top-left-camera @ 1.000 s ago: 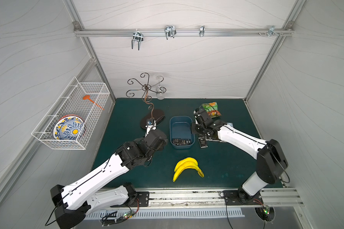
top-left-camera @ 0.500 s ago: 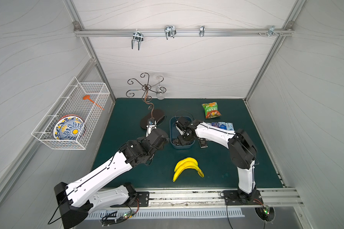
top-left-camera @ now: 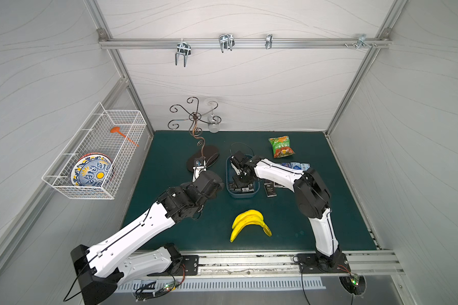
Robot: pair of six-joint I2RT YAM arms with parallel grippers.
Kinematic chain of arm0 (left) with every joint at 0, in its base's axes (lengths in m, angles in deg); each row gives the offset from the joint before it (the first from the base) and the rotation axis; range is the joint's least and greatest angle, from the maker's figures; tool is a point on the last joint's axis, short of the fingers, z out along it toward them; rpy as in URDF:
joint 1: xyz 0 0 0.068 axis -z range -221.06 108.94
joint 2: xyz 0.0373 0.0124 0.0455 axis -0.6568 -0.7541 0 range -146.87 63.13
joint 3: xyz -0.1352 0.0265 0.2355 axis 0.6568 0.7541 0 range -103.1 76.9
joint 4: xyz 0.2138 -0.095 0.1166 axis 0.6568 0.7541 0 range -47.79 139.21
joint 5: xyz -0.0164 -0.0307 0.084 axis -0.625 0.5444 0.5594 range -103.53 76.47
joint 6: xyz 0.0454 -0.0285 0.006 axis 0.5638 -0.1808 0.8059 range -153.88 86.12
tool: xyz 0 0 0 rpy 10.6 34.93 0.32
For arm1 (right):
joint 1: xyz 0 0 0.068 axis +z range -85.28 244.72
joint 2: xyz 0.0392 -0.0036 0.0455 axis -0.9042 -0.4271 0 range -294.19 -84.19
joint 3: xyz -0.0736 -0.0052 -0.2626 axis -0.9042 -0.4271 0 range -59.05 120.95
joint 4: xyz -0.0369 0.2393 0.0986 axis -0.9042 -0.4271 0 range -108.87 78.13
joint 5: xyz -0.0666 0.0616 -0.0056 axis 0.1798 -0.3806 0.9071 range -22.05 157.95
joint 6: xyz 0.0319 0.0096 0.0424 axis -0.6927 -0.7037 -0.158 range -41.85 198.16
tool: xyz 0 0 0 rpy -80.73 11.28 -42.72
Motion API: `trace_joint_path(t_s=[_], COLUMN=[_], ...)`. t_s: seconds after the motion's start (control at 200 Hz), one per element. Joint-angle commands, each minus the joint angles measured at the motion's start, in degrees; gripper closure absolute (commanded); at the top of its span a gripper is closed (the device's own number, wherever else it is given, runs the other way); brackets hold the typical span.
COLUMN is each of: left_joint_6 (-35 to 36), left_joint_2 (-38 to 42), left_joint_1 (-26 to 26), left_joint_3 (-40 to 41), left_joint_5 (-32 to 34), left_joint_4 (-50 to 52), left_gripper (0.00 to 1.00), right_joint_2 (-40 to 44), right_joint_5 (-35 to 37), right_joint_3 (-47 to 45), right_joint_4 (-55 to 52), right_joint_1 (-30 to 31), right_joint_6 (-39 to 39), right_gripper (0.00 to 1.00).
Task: Take the pocket tissues out of the storage box
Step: Adjust the pocket tissues in the storage box.
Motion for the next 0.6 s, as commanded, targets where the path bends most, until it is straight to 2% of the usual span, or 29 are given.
trace_joint_path(t_s=[0.0, 0.24, 0.375, 0.595], left_joint_6=[0.5, 0.5, 0.4, 0.2], left_joint_2=[1.2, 0.5, -0.8, -2.2], left_joint_1=[-0.3, -0.4, -0.5, -0.5], left_joint_3=[-0.4, -0.6, -0.7, -1.3], left_joint_5=[1.2, 1.6, 1.3, 0.7], left_joint_4=[-0.8, -1.1, -1.9, -2.3], left_gripper=[0.52, 0.52, 0.52, 0.52], right_joint_2=[-5.0, -4.6, 0.2, 8.5], right_joint_5=[1.5, -1.3, -4.3, -7.4], right_joint_3=[-0.1, 3.7, 2.5, -3.5], right_joint_4=[3.1, 4.1, 5.3, 7.7], right_joint_1=[-3.1, -7.3, -7.3, -5.7], right_joint_6=[-2.1, -1.9, -1.1, 4.7], right_gripper=[0.68, 0.66, 0.60, 0.56])
